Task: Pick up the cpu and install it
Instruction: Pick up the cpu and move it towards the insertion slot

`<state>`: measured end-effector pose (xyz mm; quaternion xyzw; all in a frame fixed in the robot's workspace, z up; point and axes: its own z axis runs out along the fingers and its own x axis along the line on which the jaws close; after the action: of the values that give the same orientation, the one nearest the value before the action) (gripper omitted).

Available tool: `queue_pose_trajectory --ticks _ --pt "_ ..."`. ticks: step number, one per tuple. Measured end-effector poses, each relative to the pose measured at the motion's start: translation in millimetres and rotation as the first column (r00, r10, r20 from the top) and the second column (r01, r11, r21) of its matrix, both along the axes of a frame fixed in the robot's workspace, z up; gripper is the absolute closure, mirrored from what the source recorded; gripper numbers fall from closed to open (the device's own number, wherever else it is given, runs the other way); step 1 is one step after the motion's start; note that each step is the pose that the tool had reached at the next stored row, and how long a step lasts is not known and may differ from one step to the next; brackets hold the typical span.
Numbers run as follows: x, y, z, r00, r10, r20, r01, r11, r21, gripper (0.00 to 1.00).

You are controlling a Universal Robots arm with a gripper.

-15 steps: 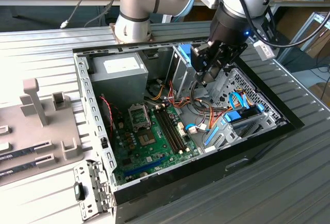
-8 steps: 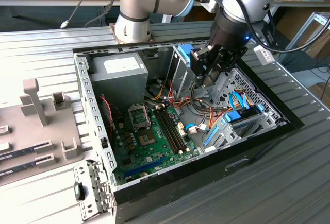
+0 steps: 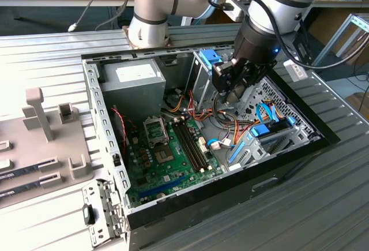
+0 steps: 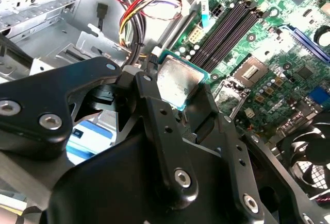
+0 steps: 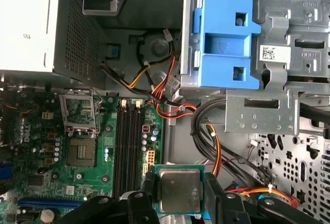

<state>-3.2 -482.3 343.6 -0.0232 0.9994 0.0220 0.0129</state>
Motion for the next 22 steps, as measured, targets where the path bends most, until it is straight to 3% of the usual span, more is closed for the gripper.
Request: queue_pose_trajectory --ticks 11,22 --pt "-3.4 -9.5 -4.5 1.0000 0.000 0.0000 0.000 1.0000 0.0000 0.53" --pt "-3.5 -13.7 -7.3 1.0000 0.000 0.0000 0.000 1.0000 0.0000 0.53"
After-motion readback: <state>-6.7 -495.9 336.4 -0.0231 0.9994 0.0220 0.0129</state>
